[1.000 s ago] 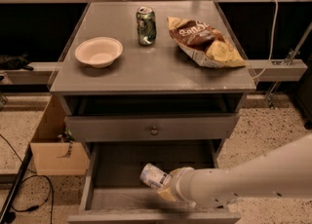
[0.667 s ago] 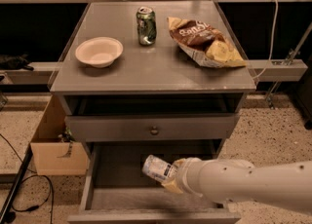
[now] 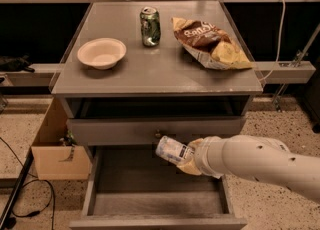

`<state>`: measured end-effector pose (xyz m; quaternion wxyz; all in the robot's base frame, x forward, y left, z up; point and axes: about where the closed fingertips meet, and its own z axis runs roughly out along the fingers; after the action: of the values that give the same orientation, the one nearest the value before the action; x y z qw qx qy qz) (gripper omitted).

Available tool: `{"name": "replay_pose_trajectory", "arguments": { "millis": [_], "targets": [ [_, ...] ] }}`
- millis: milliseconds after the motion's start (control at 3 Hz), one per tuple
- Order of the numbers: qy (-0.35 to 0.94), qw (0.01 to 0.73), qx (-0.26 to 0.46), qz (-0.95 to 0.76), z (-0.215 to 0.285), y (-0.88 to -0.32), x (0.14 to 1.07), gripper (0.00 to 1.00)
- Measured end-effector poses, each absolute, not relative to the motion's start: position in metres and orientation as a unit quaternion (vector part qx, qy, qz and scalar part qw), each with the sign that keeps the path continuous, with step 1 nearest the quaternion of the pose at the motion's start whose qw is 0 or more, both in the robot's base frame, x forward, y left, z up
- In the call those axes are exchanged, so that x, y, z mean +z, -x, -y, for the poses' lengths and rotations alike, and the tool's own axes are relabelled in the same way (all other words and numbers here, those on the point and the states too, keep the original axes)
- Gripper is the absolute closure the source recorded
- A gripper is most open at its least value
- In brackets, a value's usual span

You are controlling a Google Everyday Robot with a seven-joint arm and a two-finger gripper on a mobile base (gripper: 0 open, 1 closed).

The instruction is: Pick blue plastic bottle from middle drawer and place on counter

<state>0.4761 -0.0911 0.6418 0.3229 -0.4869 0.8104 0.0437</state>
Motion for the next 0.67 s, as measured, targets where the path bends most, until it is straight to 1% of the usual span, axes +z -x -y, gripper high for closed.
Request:
{"name": "replay_pose_trajectory", "arguments": {
  "millis": [333, 667],
  "targets": [
    [0.507, 0.327, 0.034, -0.797, 0.094, -0.446, 0.664, 1.0],
    [0.503, 0.383, -0.021, -0.774, 0.121, -0.411, 0.782, 1.0]
  ]
}}
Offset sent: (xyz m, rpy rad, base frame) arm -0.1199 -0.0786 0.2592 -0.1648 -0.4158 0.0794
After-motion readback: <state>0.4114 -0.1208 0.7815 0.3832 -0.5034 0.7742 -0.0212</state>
